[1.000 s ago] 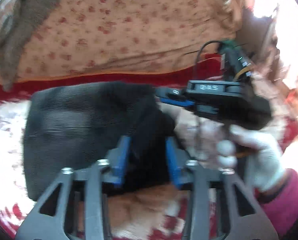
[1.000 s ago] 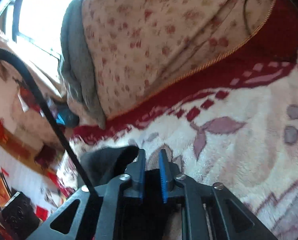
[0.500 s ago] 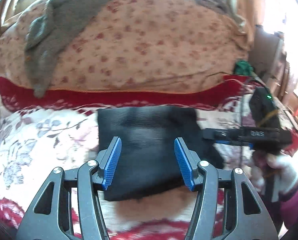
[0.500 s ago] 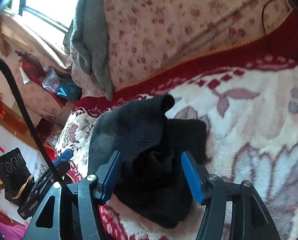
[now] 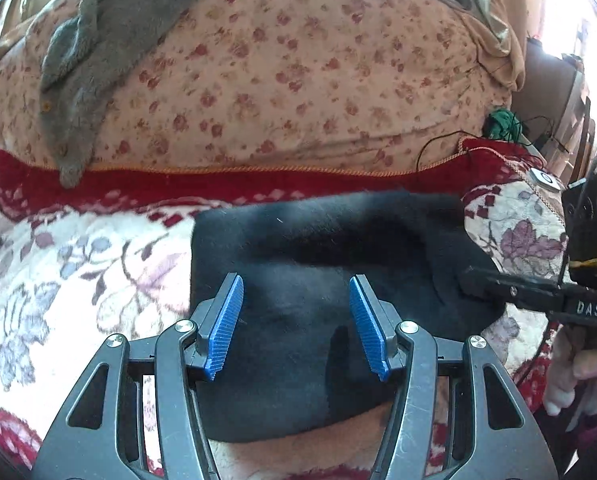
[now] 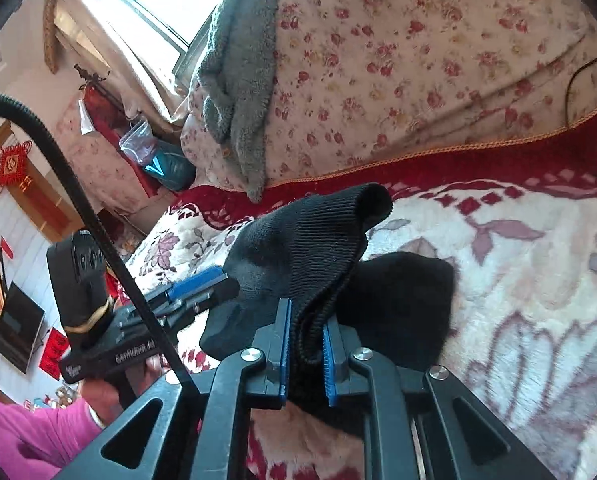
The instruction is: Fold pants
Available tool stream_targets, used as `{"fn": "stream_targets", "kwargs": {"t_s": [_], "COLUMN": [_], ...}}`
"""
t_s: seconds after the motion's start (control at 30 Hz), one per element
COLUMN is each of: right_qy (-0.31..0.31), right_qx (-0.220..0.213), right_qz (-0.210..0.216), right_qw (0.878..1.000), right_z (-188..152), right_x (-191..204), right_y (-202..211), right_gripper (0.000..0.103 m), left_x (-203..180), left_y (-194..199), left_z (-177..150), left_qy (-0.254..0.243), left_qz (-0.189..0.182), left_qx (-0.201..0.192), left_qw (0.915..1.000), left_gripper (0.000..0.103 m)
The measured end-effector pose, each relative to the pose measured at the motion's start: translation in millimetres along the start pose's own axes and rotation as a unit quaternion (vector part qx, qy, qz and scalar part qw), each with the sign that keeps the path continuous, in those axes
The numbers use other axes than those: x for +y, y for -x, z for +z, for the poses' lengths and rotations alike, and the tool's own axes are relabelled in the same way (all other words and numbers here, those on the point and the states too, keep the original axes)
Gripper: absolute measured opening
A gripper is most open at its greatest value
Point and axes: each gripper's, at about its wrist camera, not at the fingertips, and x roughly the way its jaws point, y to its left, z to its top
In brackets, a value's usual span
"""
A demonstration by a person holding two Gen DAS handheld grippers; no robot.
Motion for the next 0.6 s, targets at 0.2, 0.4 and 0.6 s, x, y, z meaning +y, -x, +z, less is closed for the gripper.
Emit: {"fn": "stream_targets", "kwargs": {"t_s": [0.2, 0.4, 0.6], "right_qy": [-0.058, -0.056, -0.017], "right_qx": [0.005, -0.015, -0.035], "right_qz": [-0.044, -0.087, -0.102], "right_qw": [0.997, 0.995, 0.994], "right_z": [-16, -13, 3], "right_x": [-40, -37, -3], "right_y": [9, 19, 25], "right_gripper": [0.011, 0.011, 0.020], "left_x": [-7, -9, -6], "left_y": [-21, -37, -30], "left_z": [1, -5, -5], "left_qy": [-0.006, -0.019, -0.009], "left_qz": [0.022, 0.053, 0.047], "left_qx": [0.009, 0.015, 0.011], "left_qw": [0.9997, 0.9983, 0.9988], "left_gripper": [0.055, 0.056, 0.056]}}
